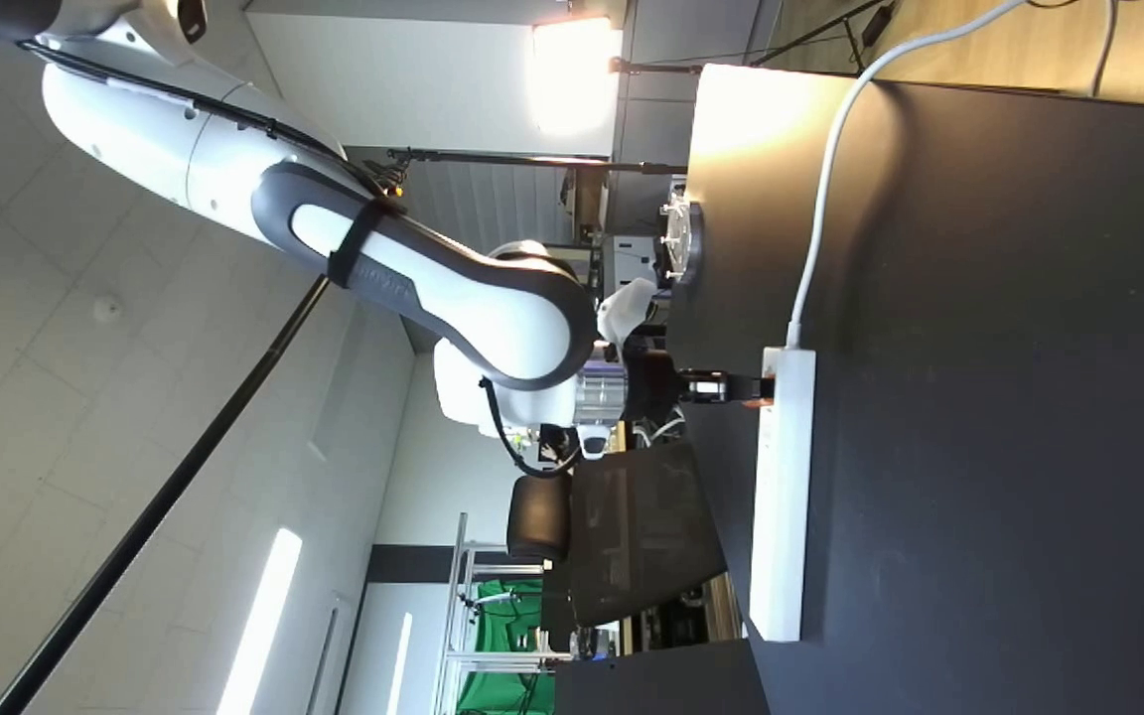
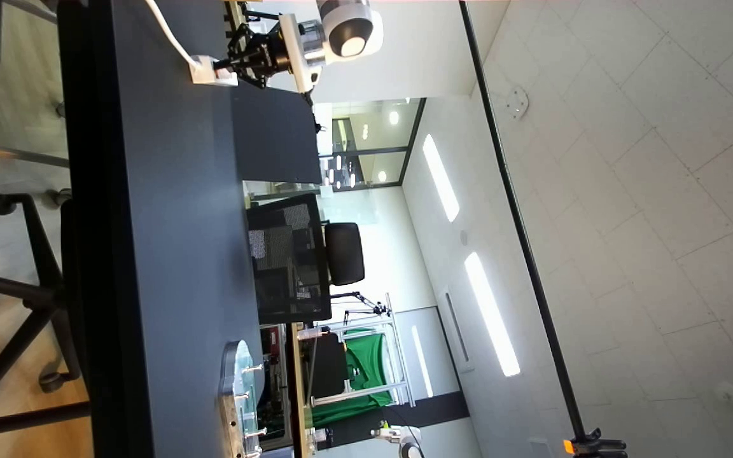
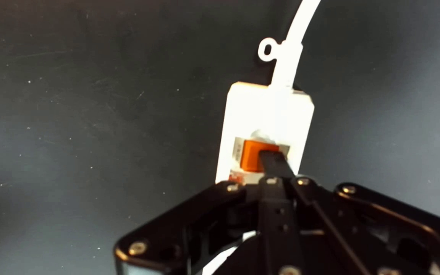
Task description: Press the power button of the extension cord.
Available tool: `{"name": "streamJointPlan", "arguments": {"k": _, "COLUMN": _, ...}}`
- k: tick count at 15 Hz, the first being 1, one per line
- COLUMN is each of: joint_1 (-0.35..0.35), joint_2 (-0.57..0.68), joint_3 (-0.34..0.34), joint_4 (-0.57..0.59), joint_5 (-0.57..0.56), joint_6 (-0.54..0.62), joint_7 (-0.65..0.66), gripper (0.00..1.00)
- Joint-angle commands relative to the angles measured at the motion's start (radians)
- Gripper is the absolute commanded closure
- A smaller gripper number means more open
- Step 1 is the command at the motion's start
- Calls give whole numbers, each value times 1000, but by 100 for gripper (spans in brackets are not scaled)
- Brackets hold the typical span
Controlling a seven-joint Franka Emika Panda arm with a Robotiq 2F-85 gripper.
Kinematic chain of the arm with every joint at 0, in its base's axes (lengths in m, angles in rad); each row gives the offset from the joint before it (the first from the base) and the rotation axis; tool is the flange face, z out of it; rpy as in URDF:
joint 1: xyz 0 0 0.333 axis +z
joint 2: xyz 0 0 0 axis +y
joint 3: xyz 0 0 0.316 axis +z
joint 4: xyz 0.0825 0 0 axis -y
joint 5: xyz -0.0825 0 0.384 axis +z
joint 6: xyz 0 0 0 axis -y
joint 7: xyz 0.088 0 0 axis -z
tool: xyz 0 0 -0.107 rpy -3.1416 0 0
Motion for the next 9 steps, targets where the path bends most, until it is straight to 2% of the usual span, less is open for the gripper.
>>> {"name": "streamJointPlan", "arguments": {"k": 1, "joint_1": -1, "joint_2": -57, "joint_3": 23, "joint_4": 9, "joint_5": 17, "joint_6": -68, "joint_7": 48, "gripper": 100}}
{"name": "streamJointPlan", "arguments": {"k": 6, "joint_1": -18, "joint_2": -152, "joint_3": 63, "joint_4": 64, "joint_5": 83, "joint_6": -288, "joint_7": 19, "gripper": 100}}
{"name": "streamJointPlan", "arguments": {"k": 7, "joint_1": -10, "joint_2": -167, "joint_3": 56, "joint_4": 77, "joint_5": 77, "joint_6": -345, "joint_7": 29, "gripper": 74}}
{"name": "streamJointPlan", "arguments": {"k": 8, "joint_1": -10, "joint_2": -179, "joint_3": 55, "joint_4": 89, "joint_5": 72, "joint_6": -396, "joint_7": 22, "gripper": 74}}
{"name": "streamJointPlan", "arguments": {"k": 9, "joint_1": -16, "joint_2": -187, "joint_3": 57, "joint_4": 98, "joint_5": 78, "joint_6": -440, "joint_7": 8, "gripper": 67}}
